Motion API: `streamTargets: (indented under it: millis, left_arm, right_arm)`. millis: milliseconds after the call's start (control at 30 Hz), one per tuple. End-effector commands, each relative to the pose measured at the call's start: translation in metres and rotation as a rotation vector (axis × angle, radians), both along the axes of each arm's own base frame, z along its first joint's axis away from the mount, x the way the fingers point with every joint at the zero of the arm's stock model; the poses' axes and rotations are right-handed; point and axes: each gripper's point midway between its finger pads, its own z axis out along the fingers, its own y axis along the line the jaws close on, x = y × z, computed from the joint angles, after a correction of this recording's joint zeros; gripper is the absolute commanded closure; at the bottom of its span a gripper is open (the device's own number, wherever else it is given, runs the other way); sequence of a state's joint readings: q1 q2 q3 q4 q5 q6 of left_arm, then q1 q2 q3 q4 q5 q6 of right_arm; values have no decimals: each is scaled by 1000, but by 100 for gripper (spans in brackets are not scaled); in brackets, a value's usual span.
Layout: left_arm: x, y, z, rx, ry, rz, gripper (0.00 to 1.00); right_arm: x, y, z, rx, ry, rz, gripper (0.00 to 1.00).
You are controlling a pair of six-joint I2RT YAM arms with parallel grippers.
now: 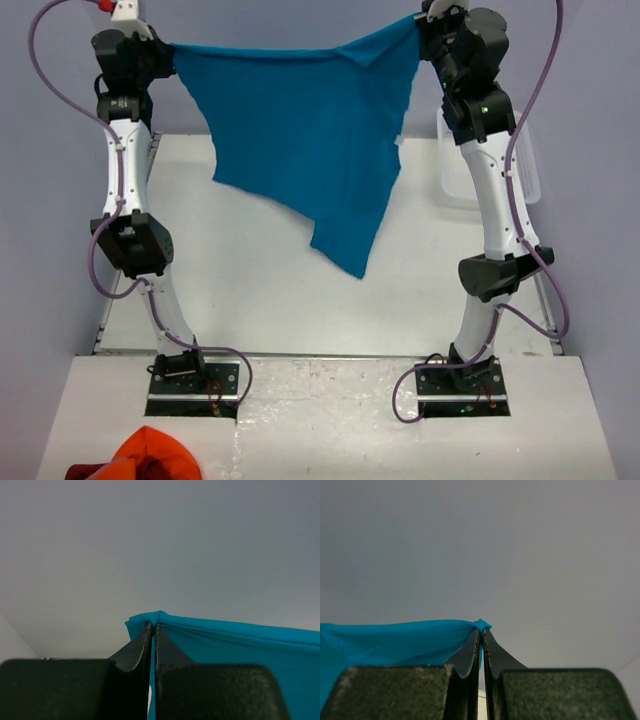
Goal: Fold and stack the t-shirts
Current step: Flatten out the tshirt
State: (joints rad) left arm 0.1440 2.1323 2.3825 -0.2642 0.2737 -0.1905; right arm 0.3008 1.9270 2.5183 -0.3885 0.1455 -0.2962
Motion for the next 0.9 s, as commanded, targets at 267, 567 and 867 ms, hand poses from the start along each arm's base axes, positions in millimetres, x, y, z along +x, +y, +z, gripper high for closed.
streamTargets:
  millis: [267, 567, 867]
  left_arm:
    - [-55, -15, 95, 26, -188, -94, 100]
    - [-93, 4, -135, -74, 411, 145, 100]
    - [-200, 31, -230, -80, 811, 439, 100]
  right_arm:
    - [-69, -12, 63, 61, -118, 53, 100]
    - [-86, -19, -205, 197, 486, -97, 100]
    - [-207, -15, -326, 365, 838, -261, 100]
